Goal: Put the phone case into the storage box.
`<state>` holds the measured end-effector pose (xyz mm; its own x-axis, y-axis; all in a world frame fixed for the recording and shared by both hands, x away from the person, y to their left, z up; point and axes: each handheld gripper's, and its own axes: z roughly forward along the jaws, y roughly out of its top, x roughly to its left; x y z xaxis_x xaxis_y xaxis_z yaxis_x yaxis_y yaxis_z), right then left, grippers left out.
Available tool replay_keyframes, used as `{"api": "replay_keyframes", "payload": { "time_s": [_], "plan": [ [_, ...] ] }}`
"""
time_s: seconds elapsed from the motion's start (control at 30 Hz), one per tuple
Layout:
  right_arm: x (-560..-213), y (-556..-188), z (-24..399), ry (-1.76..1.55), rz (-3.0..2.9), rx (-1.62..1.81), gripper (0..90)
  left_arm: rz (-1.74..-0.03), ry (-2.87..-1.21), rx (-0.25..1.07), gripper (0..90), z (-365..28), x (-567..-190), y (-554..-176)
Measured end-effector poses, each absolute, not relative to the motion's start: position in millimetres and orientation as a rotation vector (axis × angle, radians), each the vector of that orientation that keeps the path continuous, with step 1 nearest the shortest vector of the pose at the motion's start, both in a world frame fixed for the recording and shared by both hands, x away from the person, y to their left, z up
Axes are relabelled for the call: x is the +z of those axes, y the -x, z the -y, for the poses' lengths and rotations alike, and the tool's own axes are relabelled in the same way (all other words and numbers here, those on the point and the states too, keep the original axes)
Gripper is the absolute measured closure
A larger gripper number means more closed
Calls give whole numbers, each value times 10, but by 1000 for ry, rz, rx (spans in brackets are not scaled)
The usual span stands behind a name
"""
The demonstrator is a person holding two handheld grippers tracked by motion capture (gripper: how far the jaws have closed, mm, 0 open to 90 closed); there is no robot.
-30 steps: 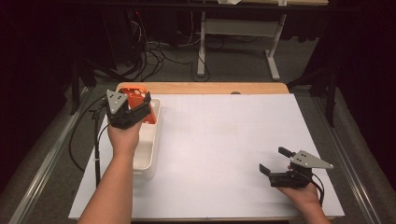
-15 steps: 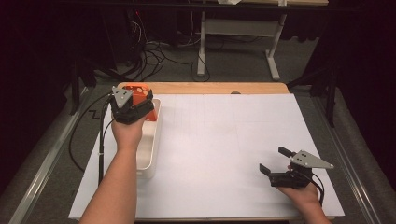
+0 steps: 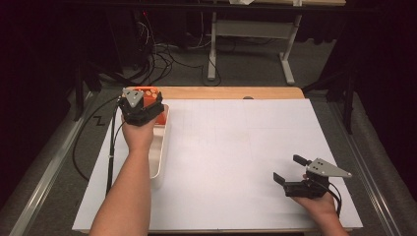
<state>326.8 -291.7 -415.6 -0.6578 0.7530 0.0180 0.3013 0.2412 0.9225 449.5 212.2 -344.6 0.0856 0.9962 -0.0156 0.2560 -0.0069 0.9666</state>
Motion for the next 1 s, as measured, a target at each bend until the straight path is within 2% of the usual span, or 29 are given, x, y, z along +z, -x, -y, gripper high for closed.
{"api": "replay_keyframes", "payload": {
  "time_s": [1.0],
  "plan": [
    [-4172,-3273,2913,-962,-2100,1402,2,-1391,-1479,981,144,-2060,-3553,-4642]
  ]
}}
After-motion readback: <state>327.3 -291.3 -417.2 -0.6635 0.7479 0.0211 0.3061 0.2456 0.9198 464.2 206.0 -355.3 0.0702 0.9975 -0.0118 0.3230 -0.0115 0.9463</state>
